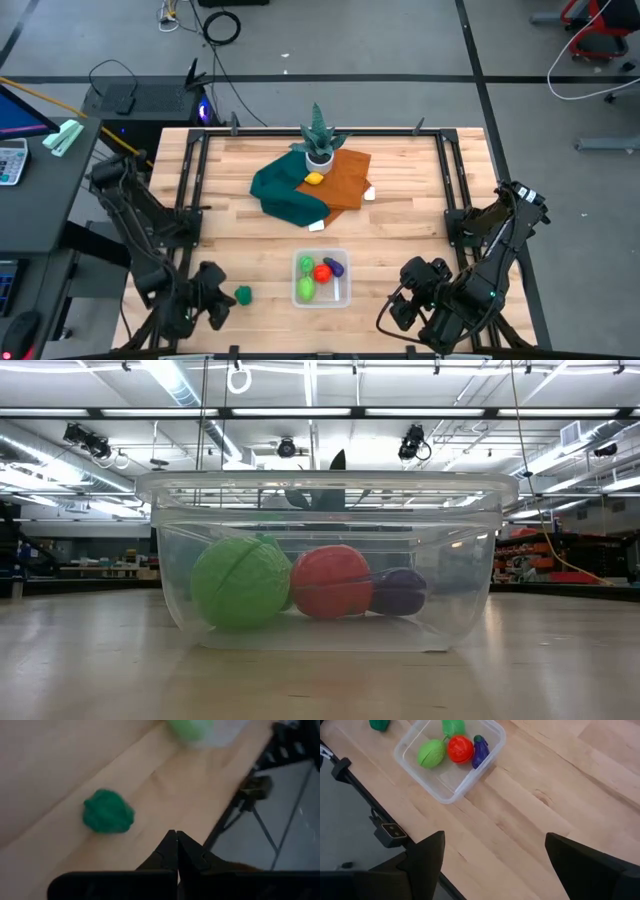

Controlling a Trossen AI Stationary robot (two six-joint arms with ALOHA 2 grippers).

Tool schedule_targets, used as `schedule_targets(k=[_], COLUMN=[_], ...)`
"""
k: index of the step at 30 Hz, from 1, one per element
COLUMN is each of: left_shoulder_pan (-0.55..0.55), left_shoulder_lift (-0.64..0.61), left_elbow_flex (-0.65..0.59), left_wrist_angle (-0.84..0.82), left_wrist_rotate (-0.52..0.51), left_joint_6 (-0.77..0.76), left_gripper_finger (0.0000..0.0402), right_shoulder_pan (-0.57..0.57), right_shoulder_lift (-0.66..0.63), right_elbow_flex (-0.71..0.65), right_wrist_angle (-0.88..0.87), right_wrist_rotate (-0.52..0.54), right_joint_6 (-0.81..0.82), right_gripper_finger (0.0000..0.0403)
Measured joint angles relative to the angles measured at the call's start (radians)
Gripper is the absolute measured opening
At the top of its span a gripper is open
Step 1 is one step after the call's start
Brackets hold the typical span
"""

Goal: Pick and placing Produce into tupperware
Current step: Put the green bell pepper into the transparent bin

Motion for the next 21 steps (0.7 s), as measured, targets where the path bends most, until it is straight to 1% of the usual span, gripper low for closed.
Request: schedule_targets(k=[2,4,8,11,14,17,21], left_shoulder_pan=[0.015,0.035,0.097,0.153,0.202,0.237,0.244], left_shoulder_lift=[0.037,0.080,0.168,0.220,0.244,0.267,0.307], left_elbow_flex=[0.031,0.079,0.214,0.305,0.350,0.370,0.370], left_wrist_angle=[-0.042,-0.107,-0.308,-0.431,-0.432,-0.391,-0.374], left_wrist_rotate=[0.044,0.110,0.231,0.284,0.300,0.308,0.335], left_joint_6=[-0.092,-0.162,-0.257,-0.293,-0.303,-0.303,-0.357], left_gripper_finger=[0.0002,0.0002,0.0002,0.0002,0.0004,0.0010,0.0014], right_shoulder_pan=[0.000,0.001,0.005,0.005,0.004,0.004,0.010], right_shoulder_lift=[0.000,0.000,0.000,0.000,0.000,0.000,0.000], right_elbow_flex=[0.000,0.000,0.000,0.000,0.000,0.000,0.000], right_wrist_angle=[0.000,0.000,0.000,0.000,-0.001,-0.001,-0.001], right_wrist_rotate=[-0.002,-0.009,-0.009,-0.009,-0.009,-0.009,-0.008], right_joint_6=[-0.014,-0.024,-0.038,-0.043,-0.055,-0.069,-0.075], right_gripper_finger=[0.0309,0.0309,0.0309,0.0309,0.0309,0.0309,0.0309])
